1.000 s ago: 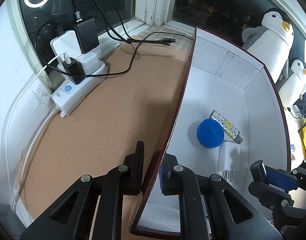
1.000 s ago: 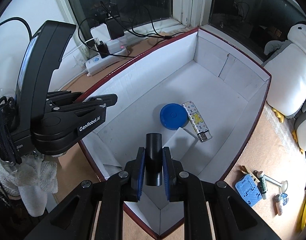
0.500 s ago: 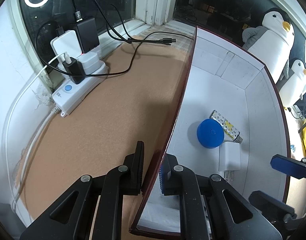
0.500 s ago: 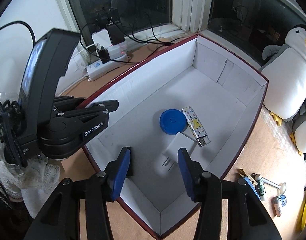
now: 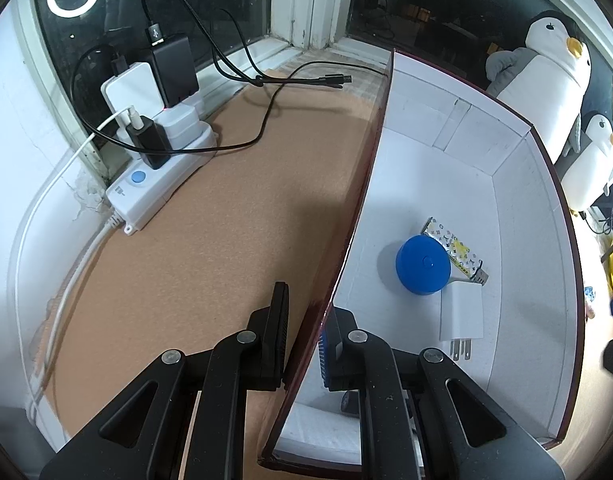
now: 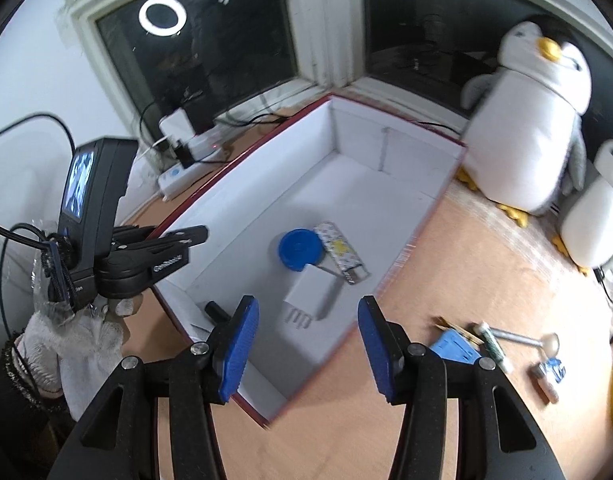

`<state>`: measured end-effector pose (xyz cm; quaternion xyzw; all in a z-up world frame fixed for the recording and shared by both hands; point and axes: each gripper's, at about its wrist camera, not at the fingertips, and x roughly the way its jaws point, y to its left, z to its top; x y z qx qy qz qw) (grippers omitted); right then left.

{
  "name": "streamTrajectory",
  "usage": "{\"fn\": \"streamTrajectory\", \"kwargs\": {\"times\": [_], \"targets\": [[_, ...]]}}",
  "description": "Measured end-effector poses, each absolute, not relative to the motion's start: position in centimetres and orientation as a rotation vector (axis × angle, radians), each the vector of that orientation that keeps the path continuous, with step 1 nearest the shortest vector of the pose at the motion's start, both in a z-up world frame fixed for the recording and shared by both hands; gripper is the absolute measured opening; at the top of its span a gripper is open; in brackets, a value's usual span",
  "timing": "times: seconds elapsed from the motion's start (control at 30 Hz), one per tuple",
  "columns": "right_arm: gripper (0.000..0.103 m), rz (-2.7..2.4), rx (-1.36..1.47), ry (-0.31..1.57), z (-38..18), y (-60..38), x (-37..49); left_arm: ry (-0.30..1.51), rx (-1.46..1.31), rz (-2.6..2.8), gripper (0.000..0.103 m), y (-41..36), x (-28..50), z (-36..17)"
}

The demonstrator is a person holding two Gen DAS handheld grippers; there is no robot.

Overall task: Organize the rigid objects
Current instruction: 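Move the right tool back over the blue phone stand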

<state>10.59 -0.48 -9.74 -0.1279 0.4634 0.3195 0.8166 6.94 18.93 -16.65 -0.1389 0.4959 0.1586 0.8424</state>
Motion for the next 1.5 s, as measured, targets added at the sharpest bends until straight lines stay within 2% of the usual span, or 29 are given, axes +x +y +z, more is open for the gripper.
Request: {"fn": "streamTrajectory", "kwargs": {"times": [0.23, 0.57, 0.8, 0.93, 1.5], "targets": [[0.048, 0.612, -0.213, 0.979, -9.2, -6.1, 11.4, 1.057, -0.287, 0.339, 0.012, 18.8, 6.8, -16.5], [0.048, 0.554, -0.243, 1.060, -12.9, -11.2, 13.3, 1.061, -0.277, 0.347, 0.012, 18.6, 6.3, -16.0], [0.048, 0.574, -0.304, 1.095, -15.3, -11.3, 14.6, 1.062, -0.272, 0.354, 0.012, 18.5, 6.1, -15.7], [0.048, 0.601, -0.341, 1.098, -16.1, -10.8, 15.3, 1.064, -0.272, 0.358, 0.016, 18.4, 6.1, -15.6], [0.048, 0.675, -0.368, 1.166, -18.9, -10.1, 18.9, 1.063, -0.293, 0.378, 0.016, 18.3, 5.6, -15.1]]}}
